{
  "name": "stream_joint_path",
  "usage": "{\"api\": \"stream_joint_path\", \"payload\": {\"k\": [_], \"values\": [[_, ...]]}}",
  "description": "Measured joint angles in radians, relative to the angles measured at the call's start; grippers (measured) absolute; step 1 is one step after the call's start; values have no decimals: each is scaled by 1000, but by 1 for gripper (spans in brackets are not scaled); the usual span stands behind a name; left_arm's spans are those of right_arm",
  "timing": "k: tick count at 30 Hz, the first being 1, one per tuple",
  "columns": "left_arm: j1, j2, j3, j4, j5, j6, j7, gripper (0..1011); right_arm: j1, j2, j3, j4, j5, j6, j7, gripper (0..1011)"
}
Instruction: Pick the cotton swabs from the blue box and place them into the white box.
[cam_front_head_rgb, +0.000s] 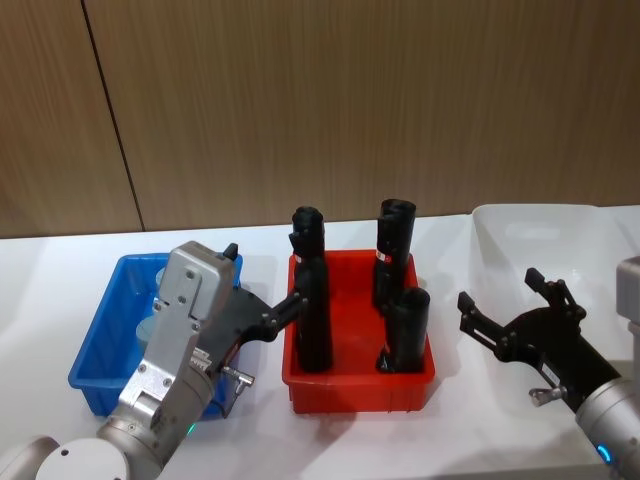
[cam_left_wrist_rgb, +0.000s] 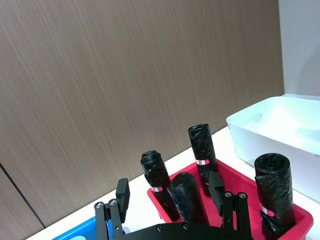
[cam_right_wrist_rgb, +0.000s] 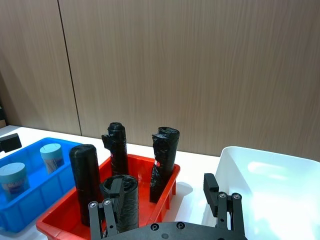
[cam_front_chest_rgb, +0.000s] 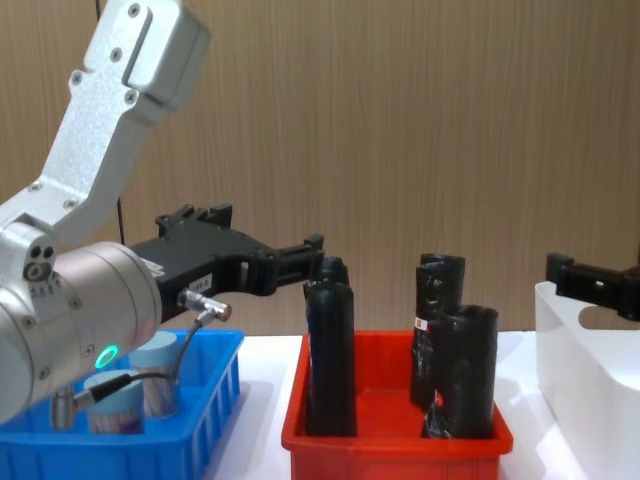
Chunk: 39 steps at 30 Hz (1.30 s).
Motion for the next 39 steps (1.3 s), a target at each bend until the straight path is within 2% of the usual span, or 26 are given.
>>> {"api": "stream_joint_path", "payload": {"k": [30,39], "values": [[0,1,-1,1,0,0,-1,1004,0,0,0,0,0,0,0,1002],[7,24,-25,13,-37,13,-9,1004,0,0,0,0,0,0,0,1002]]}}
